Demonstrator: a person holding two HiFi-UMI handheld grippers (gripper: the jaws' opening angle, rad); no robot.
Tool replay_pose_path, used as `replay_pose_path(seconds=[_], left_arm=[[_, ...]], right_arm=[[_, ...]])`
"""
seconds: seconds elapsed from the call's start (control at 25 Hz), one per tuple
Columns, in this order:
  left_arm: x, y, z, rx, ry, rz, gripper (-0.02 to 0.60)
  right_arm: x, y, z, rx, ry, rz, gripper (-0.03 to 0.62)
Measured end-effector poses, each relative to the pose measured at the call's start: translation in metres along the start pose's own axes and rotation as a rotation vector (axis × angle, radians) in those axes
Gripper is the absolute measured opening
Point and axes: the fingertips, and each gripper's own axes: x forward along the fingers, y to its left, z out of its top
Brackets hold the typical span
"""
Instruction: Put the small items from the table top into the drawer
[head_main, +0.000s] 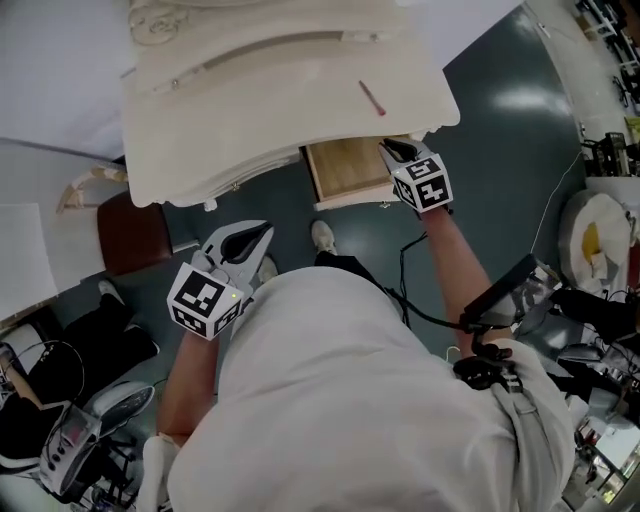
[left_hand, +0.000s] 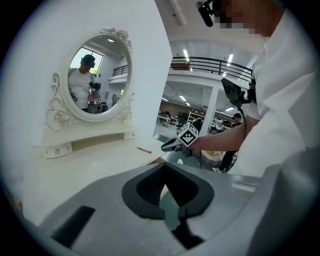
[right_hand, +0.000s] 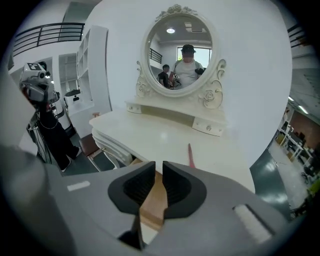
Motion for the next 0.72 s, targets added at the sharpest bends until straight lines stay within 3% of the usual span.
replay_pose_path(seconds=[0.32,0.72], left_arm=[[0.038,-0.03,0.018,-0.041,0.007,0.114,0.002],[0.031,-0.036,0.029,-0.071,0.012,0.234,0.002]], right_arm=[[0.03,-0.073,-0.007,0.015,0.003,0.03,0.061],[0.071,-0.113,-0.009,0.03,0.054,0.03,0.069]])
